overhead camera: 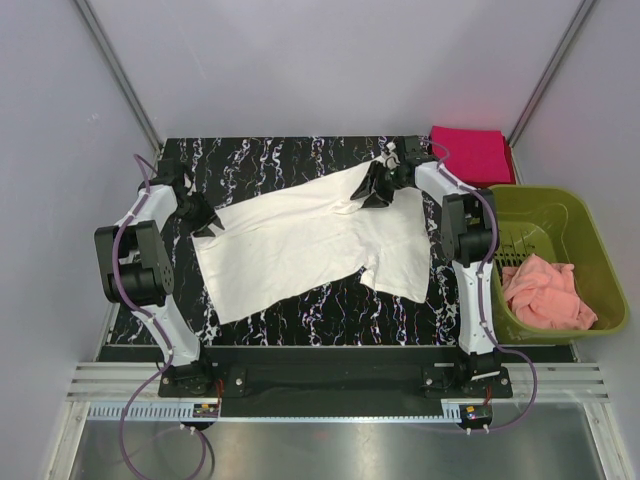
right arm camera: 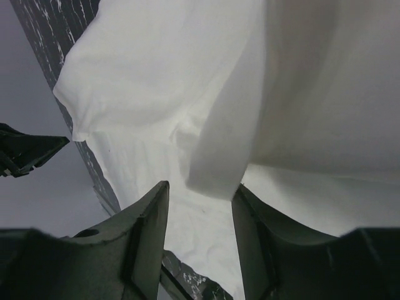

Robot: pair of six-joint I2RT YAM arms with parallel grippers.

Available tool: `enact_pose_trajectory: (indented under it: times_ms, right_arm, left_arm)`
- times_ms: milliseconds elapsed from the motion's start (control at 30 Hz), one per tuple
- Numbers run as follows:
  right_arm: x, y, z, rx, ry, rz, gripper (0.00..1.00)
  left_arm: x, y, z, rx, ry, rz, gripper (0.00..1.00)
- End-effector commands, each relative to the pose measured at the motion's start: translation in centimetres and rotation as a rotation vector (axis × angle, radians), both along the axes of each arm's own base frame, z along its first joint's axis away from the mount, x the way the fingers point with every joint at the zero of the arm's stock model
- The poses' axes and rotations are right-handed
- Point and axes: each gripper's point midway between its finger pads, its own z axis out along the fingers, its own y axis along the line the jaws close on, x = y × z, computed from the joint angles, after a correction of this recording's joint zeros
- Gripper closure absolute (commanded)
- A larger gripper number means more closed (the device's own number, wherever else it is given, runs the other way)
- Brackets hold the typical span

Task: Fold and stack the t-shirts
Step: Fold the tshirt

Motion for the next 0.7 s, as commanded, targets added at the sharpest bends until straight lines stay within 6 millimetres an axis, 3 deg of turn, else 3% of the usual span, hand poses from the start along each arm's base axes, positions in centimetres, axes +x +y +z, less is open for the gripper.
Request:
enact_pose_trajectory:
  times_ms: [0,133,267,433,500,567,600,633,667]
  right_arm:
    - [1.1,2.4,2.5,0.098,-0.046,0.012,0.50]
    - [1.9,3.2,4.3,0.176,-0.016,-0.058,0.66]
    - [3.0,4.0,5.4,0.252,0.002,-0.110,0.69]
    - [5.3,5.4,3.6,0.329,0.069,-0.158,0.70]
    - [6.6,7.4,4.7,0.413,0.072,-0.143,0.63]
    - [6.8,8.2,7.1,0.484,0.066,-0.099,0.60]
    - [6.9,7.5,7.7,0.466,0.068,-0.113,0.57]
    - [6.8,6.1,10.1,0.404,-0.054,-0.086,0.54]
    - [7.0,4.4,9.4,0.312,-0.085,-0.134,0.51]
  left_arm:
    - [0.3,-0.1,1.7,0.009,-0.051,-0.016,0.60]
    - [0.2,-0.1,1.7,0.012,-0.050,-0.018,0.60]
    - [0.1,-0.1,1.7,0.014,-0.050,-0.020,0.59]
    - [-0.1,-0.2,1.4,0.011,-0.042,-0.022,0.59]
    - [-0.1,-0.1,1.4,0.010,-0.040,-0.021,0.59]
    - [-0.1,-0.2,1.5,0.009,-0.043,-0.025,0.59]
    - [-0.2,-0.1,1.6,0.012,-0.040,-0.022,0.59]
    - [-0.2,-0.1,1.7,0.012,-0.045,-0.022,0.59]
    - [-0.2,-0.2,1.8,0.007,-0.050,-0.025,0.59]
